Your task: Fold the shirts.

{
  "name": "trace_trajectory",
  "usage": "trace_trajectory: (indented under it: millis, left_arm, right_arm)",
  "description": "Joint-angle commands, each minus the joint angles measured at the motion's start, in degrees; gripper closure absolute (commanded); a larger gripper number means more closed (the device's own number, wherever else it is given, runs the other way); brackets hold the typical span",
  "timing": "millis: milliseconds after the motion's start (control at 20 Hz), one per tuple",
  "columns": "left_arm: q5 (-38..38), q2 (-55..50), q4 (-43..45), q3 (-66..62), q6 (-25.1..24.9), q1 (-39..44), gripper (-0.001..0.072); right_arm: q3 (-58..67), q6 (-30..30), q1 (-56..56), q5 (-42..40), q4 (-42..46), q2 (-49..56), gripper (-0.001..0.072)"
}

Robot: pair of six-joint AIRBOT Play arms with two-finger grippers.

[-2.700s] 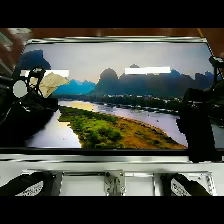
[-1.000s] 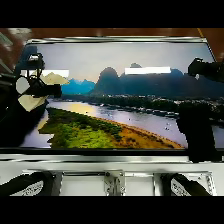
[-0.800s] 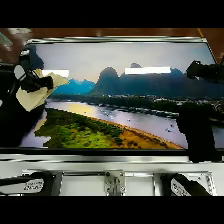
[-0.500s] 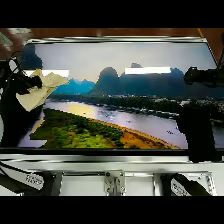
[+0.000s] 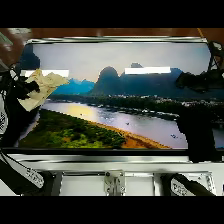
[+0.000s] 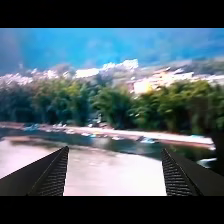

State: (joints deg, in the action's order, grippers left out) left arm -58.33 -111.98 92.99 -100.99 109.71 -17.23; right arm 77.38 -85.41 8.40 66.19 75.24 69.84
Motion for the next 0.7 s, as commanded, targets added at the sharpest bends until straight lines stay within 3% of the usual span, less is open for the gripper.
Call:
trace_trajectory:
  millis: [0, 50, 150, 250, 450, 550, 650]
  left_arm:
    - [5.4, -2.1, -3.5, -0.2, -1.0, -0.4, 0.027]
    - [4.4, -2.1, -3.5, -0.2, -1.1, -0.4, 0.0661]
    - [3.8, -0.5, -3.5, -0.2, -3.3, 0.3, 0.067]
    - [5.0, 4.1, -3.5, -0.2, -10.7, 2.4, 0.067]
    - [5.4, 20.1, -3.5, -0.2, -20.3, 11.0, 0.0671]
    - [5.4, 30.9, -3.5, -0.2, -22.2, 17.6, 0.0671]
    - [4.8, 41.5, -3.9, -0.2, -20.9, 25.0, 0.0671]
  right_arm:
    - [0.0, -0.1, 0.0, 3.3, -6.2, 2.5, 0.0014]
    - [0.0, 0.0, -0.1, 4.0, -7.0, 2.7, 0.0014]
    - [0.0, 0.5, 0.0, 5.5, -7.3, 2.7, 0.0014]
    - [0.0, 0.8, 0.0, 6.3, -7.3, 2.7, 0.0014]
    - [0.2, 0.8, -0.1, 6.3, -9.5, 1.8, 0.0015]
    - [1.3, 1.0, -0.1, 7.6, -9.1, -1.7, 0.0016]
    - [2.9, 1.2, 0.0, 7.7, -6.3, -7.6, 0.0016]
